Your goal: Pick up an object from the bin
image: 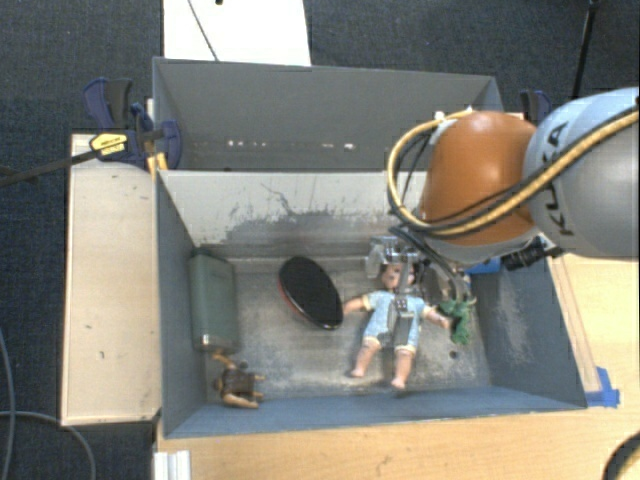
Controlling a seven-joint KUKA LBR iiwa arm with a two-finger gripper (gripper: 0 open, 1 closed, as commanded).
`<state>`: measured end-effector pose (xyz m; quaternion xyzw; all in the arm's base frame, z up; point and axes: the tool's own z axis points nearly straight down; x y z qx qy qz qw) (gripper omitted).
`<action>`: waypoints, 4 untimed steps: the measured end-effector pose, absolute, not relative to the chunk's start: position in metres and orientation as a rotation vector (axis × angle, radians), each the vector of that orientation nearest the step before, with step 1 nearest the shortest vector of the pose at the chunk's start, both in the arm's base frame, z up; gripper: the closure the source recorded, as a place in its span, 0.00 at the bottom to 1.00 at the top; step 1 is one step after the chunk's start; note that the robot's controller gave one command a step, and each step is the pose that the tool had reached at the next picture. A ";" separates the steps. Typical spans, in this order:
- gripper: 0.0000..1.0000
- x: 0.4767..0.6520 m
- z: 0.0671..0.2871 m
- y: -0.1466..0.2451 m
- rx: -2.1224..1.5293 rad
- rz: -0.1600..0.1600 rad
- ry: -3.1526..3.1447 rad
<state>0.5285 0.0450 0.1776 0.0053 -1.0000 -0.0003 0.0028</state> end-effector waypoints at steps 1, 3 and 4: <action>0.00 0.530 0.182 0.045 0.015 -0.002 -3.144; 0.00 0.540 0.105 0.032 0.425 0.000 -3.112; 0.00 0.527 0.087 0.002 0.614 -0.003 -3.085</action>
Offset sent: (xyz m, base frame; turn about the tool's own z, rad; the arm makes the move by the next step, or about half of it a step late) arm 0.0113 -0.0351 -0.1022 -0.1190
